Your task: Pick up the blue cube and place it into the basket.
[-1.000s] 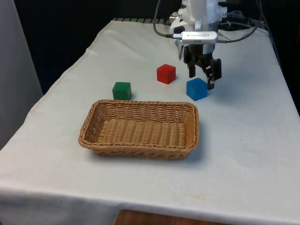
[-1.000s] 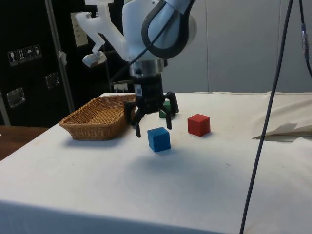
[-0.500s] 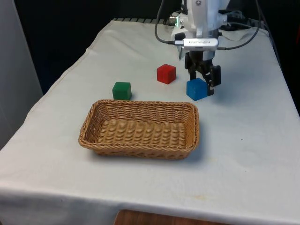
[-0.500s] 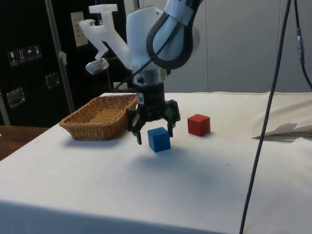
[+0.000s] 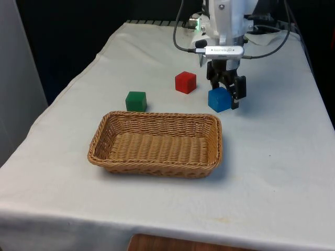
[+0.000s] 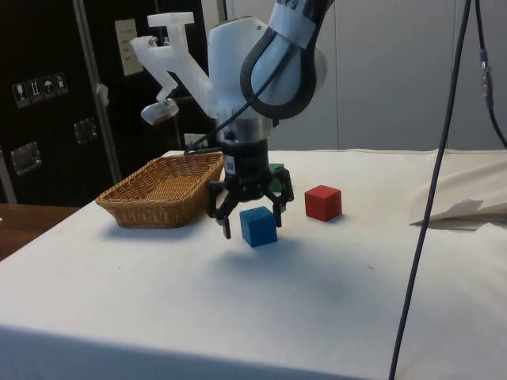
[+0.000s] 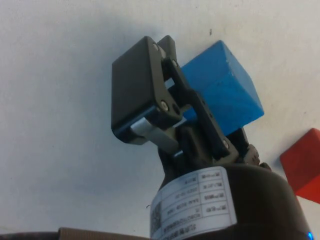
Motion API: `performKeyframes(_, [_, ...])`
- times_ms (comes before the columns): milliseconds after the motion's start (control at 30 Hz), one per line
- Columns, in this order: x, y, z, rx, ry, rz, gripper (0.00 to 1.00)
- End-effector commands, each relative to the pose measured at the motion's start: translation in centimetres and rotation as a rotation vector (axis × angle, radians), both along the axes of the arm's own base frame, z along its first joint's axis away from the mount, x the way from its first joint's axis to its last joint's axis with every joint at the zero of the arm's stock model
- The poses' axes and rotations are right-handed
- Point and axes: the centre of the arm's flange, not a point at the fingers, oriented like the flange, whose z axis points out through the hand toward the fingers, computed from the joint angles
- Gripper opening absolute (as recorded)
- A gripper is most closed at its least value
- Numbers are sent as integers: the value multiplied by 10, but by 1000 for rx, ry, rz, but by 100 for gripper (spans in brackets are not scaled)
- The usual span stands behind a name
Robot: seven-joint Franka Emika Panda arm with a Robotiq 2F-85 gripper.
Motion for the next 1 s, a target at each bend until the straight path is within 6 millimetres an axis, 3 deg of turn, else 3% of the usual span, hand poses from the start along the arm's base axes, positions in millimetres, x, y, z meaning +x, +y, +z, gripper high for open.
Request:
performKeyframes(0, [0,0,0,-1,-2,0,100])
performKeyframes(133, [0,0,0,-1,-1,0,97])
performKeyframes(167, [0,1,0,0,0,1,80])
performKeyframes(333, [0,0,0,0,2,1,24])
performKeyframes(367, [0,0,0,0,1,0,24])
performKeyframes(433, [0,0,0,0,1,0,3])
performKeyframes(700, [0,0,1,0,0,0,0])
performKeyframes(933, [1,0,26,1,2,1,0])
performKeyframes(967, [3,0,21,2,0,2,0])
